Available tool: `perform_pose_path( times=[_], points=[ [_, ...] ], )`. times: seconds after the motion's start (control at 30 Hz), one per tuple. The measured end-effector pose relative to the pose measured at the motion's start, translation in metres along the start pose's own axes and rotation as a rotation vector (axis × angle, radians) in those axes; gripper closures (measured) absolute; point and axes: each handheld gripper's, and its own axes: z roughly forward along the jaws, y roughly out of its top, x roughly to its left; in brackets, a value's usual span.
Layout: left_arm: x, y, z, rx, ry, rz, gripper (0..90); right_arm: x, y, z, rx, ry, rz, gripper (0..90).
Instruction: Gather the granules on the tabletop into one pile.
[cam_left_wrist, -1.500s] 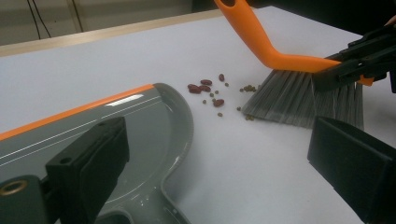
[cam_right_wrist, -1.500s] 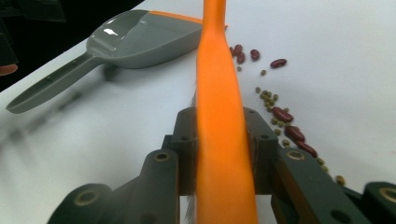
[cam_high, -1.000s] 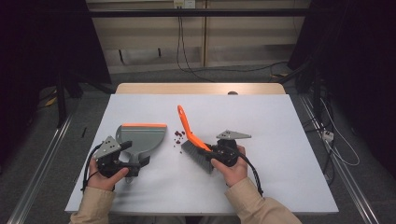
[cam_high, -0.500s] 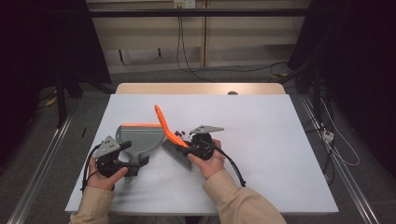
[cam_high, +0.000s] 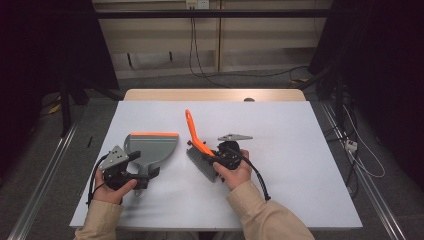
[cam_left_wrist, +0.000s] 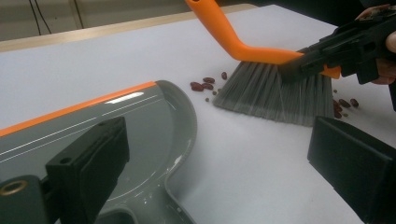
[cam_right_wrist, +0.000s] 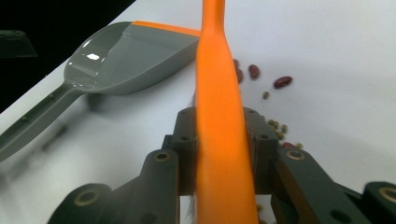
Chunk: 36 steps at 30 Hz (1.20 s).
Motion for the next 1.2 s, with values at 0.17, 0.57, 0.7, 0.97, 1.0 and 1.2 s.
perform_pose_path(
  times=[0.17, 0.57, 0.7, 0.97, 1.0, 1.2],
  points=[
    [-0.001, 0.000, 0.000, -0.002, -0.001, -0.001, 5.5, -0.007, -0.003, -0.008, -0.006, -0.019, 0.012, 70.7],
    [-0.003, 0.001, 0.001, -0.001, -0.006, 0.006, 5.4, -0.015, -0.003, -0.021, -0.012, -0.036, 0.005, 70.9],
    [-0.002, 0.001, 0.001, -0.002, -0.005, 0.009, 5.5, -0.014, -0.002, -0.020, -0.026, -0.007, 0.033, 70.9],
    [-0.003, 0.002, 0.001, -0.002, -0.008, 0.007, 5.5, -0.007, 0.012, -0.031, -0.070, 0.018, 0.003, 70.9],
    [-0.003, 0.002, 0.002, 0.000, -0.008, 0.007, 5.4, -0.007, 0.015, -0.032, -0.074, 0.014, 0.002, 70.9],
    [-0.003, 0.002, 0.001, -0.004, -0.009, 0.004, 5.5, -0.009, 0.025, -0.024, -0.090, -0.002, 0.005, 71.0]
  ],
)
